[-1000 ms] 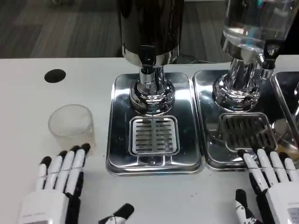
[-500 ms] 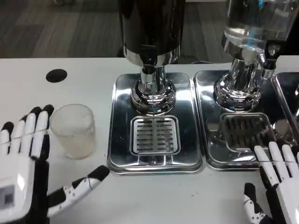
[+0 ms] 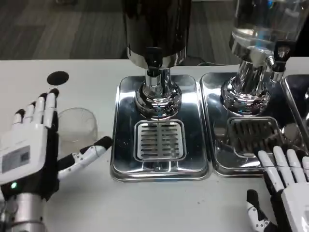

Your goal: Grasp the cup under the faucet to collect the drink, then remove the cup.

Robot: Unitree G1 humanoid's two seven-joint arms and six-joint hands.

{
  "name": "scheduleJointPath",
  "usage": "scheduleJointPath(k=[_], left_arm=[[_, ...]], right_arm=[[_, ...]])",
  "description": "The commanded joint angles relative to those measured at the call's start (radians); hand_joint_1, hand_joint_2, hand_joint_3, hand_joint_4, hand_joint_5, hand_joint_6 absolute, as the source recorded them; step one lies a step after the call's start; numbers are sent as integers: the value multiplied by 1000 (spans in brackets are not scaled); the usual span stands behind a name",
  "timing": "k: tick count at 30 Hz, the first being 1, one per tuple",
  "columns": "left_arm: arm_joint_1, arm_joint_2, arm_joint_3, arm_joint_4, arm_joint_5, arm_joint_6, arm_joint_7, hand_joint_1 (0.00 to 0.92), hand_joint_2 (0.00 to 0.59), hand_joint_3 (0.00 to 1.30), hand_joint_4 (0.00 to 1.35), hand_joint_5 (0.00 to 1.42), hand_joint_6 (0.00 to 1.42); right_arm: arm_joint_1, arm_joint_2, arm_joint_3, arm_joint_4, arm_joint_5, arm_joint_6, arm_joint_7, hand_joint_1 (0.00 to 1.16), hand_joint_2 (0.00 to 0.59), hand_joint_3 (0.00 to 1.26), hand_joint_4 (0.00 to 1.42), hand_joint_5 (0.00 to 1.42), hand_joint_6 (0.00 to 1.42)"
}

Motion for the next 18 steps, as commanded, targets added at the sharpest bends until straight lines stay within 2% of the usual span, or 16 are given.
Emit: scheduleJointPath(k=[1,7,11,18], left_arm=[[-53,22,-3,49,-14,29,-43,0,8,2,0,45,30],[-119,15,-20,106,-16,55,-47,0,12,64,0,97,77],[-173,19,-49,184,-30,96,-115,0,12,0,0,82,87],[-200,24,-56,236,-43,101,-92,0,17,64,0,163,181]], right_arm=[[7,3,-5,-3,4,3,4,324,507,95,0,0,0],[10,0,-12,1,15,-1,3,325,506,95,0,0,0],[11,2,-20,-2,26,-3,1,326,506,95,0,0,0],[12,1,-21,10,32,-5,6,331,491,95,0,0,0]])
